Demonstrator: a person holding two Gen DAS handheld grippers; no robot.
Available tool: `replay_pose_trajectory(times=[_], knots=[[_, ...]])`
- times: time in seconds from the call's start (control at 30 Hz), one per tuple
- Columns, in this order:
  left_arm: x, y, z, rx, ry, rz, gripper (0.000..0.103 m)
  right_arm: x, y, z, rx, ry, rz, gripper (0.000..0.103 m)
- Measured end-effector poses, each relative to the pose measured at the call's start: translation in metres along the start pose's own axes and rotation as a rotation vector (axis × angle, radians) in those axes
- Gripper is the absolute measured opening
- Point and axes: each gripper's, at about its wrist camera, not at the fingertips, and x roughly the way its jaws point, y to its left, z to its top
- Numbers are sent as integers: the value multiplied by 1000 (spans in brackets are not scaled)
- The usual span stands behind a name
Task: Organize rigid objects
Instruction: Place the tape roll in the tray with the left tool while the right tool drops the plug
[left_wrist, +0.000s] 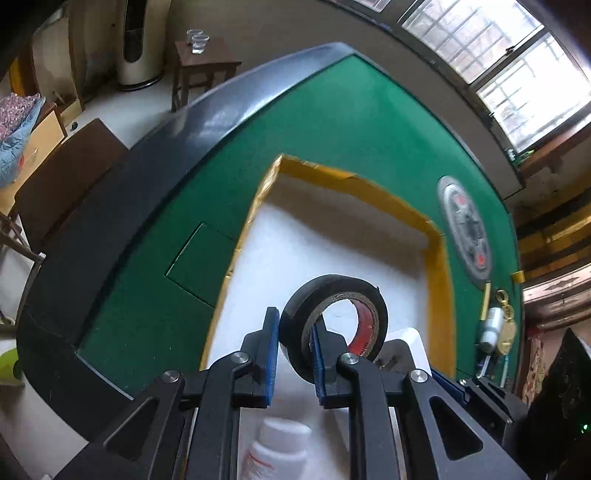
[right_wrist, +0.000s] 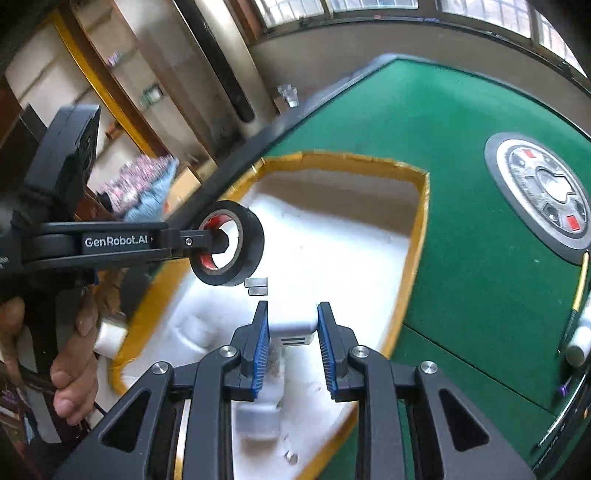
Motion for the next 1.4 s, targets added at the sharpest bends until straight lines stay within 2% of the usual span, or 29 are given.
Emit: replay_pose_trajectory(times=[0.33, 0.4, 0.5, 0.6, 0.67, 0.7, 0.77, 0.8, 0.9, 1.0, 1.2, 1.3, 1.4], knots=[[17, -18, 1, 102, -20, 140, 16, 16, 28, 3, -115, 31, -141, 25], [18, -23, 1, 122, -10, 144, 16, 17, 31, 2, -117, 48, -159, 25], [23, -30, 0, 149, 14, 149, 16, 12, 29, -4, -99, 50, -133, 25], [28, -35, 5, 163, 21, 164, 16, 3, 14, -7, -82, 36, -86, 30], [30, -36, 8, 168, 1, 163, 16, -10, 11, -13, -84, 16, -58, 38], [30, -36, 8, 173, -9, 165, 19, -17, 9, -17, -82, -2, -46, 41], [30, -41, 7, 206, -25, 157, 34, -29, 6, -25, -86, -17, -2, 41], [30, -44, 5, 222, -20, 149, 44, -34, 4, -29, -80, -30, 16, 41], [28, -50, -3, 252, -44, 167, 65, -55, -5, -45, -61, -76, 53, 43], [17, -43, -12, 207, -71, 149, 67, -77, -17, -59, -37, -119, 90, 45], [-34, -33, -47, 125, -189, 103, 67, -111, -51, -88, 42, -191, 119, 48], [-53, -47, -73, 144, -219, 72, 67, -126, -74, -103, 90, -211, 125, 48], [-64, -74, -96, 184, -223, 10, 67, -141, -100, -123, 148, -231, 106, 49]])
